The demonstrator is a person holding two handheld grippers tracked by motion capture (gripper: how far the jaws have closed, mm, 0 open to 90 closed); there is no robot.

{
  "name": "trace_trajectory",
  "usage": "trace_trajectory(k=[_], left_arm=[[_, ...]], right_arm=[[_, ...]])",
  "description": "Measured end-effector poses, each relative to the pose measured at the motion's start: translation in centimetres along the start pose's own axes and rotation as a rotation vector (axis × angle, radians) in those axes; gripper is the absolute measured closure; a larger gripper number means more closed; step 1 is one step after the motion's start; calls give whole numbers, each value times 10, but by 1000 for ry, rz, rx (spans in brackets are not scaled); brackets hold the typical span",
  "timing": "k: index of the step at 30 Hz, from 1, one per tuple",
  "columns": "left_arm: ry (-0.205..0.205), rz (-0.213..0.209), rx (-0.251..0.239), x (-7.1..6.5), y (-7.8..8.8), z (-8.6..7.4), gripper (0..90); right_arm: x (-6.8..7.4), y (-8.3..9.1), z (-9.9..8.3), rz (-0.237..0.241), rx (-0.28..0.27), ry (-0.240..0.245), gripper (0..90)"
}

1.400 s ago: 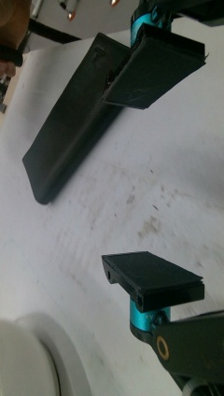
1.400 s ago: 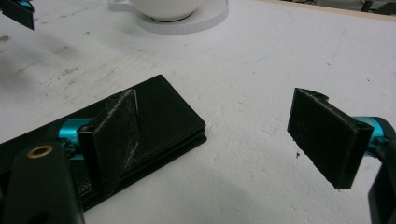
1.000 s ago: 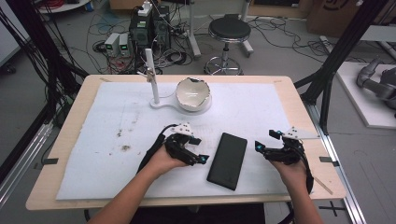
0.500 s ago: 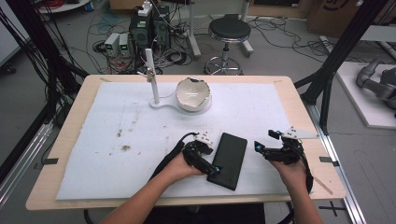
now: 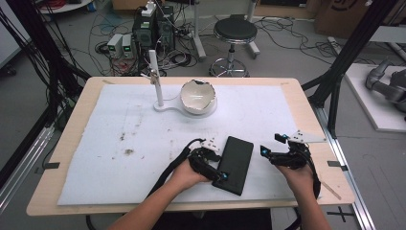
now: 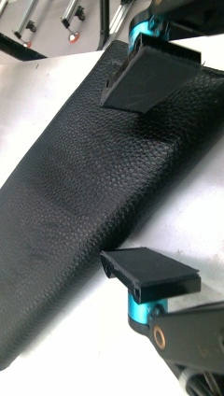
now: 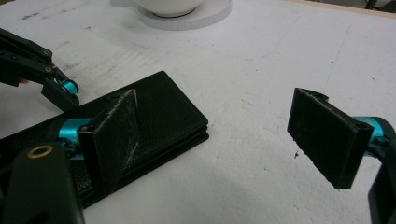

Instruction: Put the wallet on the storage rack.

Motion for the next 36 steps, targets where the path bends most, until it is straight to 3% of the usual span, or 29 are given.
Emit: trace_trajectory(k=[4, 6, 8, 16, 20, 24, 31, 36], left_arm=[[24, -4, -8, 0, 2, -2, 330], [47, -16, -2, 2, 3, -2, 417], [69, -57, -6, 4, 2, -3, 471], [95, -88, -29, 10, 3, -2, 703], [115, -120, -54, 14, 2, -3, 774], [156, -198, -121, 19, 5, -1, 812], [123, -211, -159, 19, 18, 4, 825], [87, -180, -215, 26, 45, 13, 829]], right_arm=[[1, -1, 0, -1, 4, 0, 172], [1, -1, 0, -1, 4, -1, 172], [1, 0, 0, -3, 6, 0, 172], [1, 0, 0, -7, 1, 2, 172], [0, 1, 0, -5, -2, 2, 172], [-2, 4, -1, -12, -11, -5, 172], [-3, 5, -1, -10, -17, -8, 172], [-1, 6, 0, -6, -31, 0, 172]])
Point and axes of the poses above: each handheld gripper's, and its own axes: y roughly backward along the jaws, z roughly out of its top, x roughly to its left, the point moved 1 cm from there along -y, roughly forward along the jaws, and after that the axes turned 13 degrees about z, right-handed, at the moved point
